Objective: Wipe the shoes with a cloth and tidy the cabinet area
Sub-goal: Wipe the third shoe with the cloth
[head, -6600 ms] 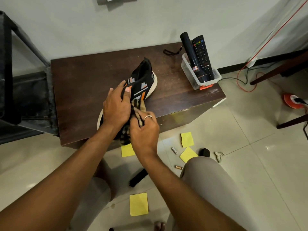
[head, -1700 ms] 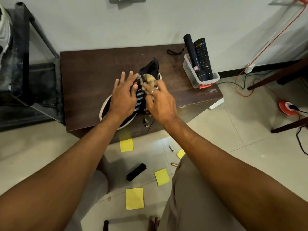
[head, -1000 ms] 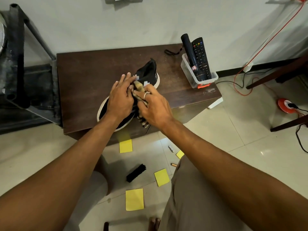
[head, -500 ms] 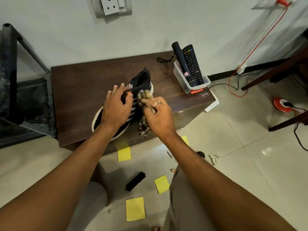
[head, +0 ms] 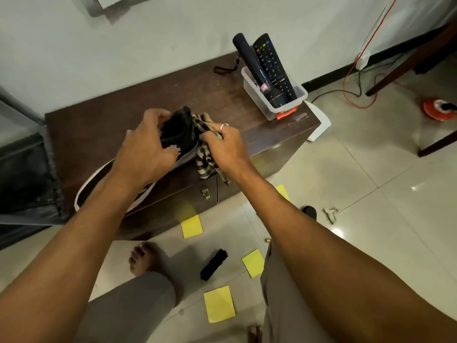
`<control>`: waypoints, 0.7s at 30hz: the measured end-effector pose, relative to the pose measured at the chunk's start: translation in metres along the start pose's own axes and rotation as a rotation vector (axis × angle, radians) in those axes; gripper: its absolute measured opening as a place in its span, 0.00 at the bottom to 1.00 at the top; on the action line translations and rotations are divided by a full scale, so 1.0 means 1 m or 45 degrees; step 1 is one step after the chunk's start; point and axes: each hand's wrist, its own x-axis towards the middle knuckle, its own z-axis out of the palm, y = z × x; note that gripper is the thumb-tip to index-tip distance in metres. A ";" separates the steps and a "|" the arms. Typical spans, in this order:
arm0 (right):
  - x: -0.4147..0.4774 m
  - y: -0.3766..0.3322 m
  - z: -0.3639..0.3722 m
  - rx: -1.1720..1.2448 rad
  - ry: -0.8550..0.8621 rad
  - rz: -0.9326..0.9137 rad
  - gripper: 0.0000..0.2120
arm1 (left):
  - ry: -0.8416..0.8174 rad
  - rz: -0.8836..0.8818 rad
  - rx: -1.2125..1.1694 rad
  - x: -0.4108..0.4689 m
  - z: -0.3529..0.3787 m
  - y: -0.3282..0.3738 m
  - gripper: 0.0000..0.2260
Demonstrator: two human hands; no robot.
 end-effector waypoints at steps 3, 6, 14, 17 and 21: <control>-0.002 -0.005 0.011 0.009 -0.021 -0.029 0.08 | 0.073 0.047 -0.128 0.005 0.014 -0.011 0.31; -0.002 -0.003 0.022 0.083 0.028 -0.005 0.08 | 0.211 0.096 -0.224 0.014 0.028 -0.025 0.24; -0.026 0.007 0.034 0.129 0.046 -0.035 0.10 | 0.267 0.091 -0.405 0.024 0.034 -0.037 0.16; -0.031 0.008 0.031 0.111 0.097 -0.097 0.10 | 0.275 0.083 -0.388 0.025 0.035 -0.039 0.16; -0.013 -0.005 0.036 0.213 0.272 -0.112 0.07 | 0.264 0.076 -0.399 0.024 0.036 -0.041 0.17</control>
